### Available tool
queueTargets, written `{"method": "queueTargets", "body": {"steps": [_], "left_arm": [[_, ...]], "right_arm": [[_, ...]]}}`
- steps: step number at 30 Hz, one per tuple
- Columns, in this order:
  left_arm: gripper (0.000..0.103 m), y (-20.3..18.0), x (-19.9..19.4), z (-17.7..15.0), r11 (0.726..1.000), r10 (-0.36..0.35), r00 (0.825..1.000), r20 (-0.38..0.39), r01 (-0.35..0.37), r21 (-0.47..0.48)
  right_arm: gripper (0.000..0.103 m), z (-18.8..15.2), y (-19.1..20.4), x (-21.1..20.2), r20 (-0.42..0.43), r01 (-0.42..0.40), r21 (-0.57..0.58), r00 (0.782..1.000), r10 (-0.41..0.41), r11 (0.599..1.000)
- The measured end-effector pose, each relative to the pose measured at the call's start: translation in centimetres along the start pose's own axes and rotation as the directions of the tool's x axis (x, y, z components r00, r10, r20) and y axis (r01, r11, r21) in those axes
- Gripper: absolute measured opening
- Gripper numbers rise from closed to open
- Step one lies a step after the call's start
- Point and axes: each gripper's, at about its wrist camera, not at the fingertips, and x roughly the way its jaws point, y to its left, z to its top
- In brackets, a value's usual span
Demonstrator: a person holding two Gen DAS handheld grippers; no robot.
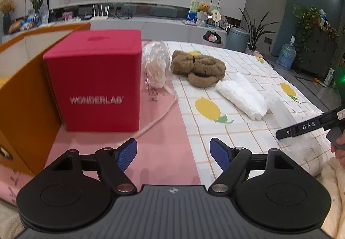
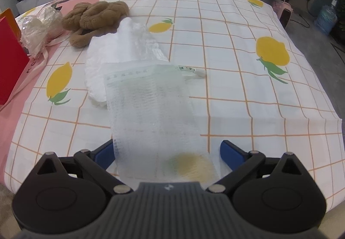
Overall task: Organize soft objects
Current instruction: 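Grasp the crumpled white tissue with the left tool while the right tool holds the mesh bag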
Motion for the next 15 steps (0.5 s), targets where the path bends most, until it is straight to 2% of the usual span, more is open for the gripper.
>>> {"method": "queueTargets", "body": {"steps": [8, 11, 13, 14, 15], "left_arm": [[0.090, -3.9, 3.2, 3.2, 0.994, -0.072, 0.996, -0.045, 0.075, 0.081], [0.091, -6.3, 5.6, 5.0, 0.990, -0.086, 0.993, -0.084, 0.094, 0.101], [0.091, -7.7, 7.2, 6.3, 0.990, -0.085, 0.990, -0.110, 0.097, 0.104], [0.091, -8.4, 8.0, 6.8, 0.990, -0.080, 0.989, -0.123, 0.093, 0.104], [0.091, -9.0, 8.8, 7.5, 0.991, -0.070, 0.989, -0.133, 0.085, 0.105]], "right_arm": [[0.096, 0.5, -0.3, -0.4, -0.048, -0.033, -0.053, 0.998, 0.030, 0.998], [0.088, 0.5, -0.4, -0.7, -0.054, -0.045, -0.073, 0.998, 0.041, 0.996], [0.071, 0.5, -0.6, -1.2, -0.065, -0.054, -0.091, 0.997, 0.049, 0.994], [0.066, 0.5, -0.8, -1.5, -0.067, -0.054, -0.094, 0.997, 0.048, 0.994], [0.056, 0.5, -1.1, -1.7, -0.066, -0.052, -0.093, 0.997, 0.046, 0.994]]}}
